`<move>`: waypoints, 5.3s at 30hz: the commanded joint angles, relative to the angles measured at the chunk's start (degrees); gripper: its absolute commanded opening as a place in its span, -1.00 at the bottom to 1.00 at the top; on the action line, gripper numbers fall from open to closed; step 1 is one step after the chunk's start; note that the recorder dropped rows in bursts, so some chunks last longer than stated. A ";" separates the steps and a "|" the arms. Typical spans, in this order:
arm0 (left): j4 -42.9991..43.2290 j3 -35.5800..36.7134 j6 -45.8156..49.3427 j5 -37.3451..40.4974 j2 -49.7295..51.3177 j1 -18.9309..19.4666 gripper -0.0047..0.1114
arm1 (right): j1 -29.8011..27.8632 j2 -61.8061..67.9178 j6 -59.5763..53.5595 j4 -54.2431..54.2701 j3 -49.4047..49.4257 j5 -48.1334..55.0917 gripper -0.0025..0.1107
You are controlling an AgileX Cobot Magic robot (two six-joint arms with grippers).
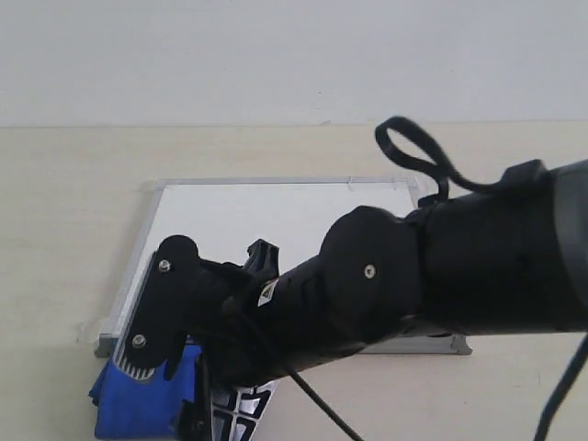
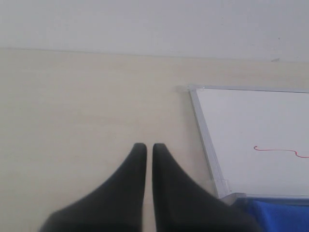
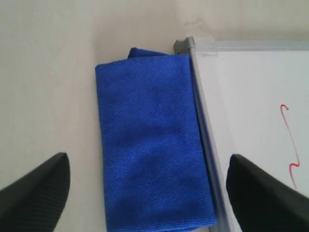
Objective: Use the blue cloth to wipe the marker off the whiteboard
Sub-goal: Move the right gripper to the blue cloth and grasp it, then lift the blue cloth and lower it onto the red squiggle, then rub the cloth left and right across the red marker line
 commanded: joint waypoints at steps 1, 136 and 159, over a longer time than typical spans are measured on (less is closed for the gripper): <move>-0.07 -0.20 0.06 -0.55 -0.20 -0.10 -0.84 | 0.09 3.61 0.34 0.15 -2.69 0.08 0.45; -0.07 -0.20 0.06 -0.55 -0.20 -0.10 -0.84 | -12.87 31.60 22.30 -18.19 -37.79 21.41 -0.96; -0.07 -0.20 0.06 -0.55 -0.20 -0.10 -0.84 | -6.18 31.63 43.75 -39.21 -39.20 19.86 -0.96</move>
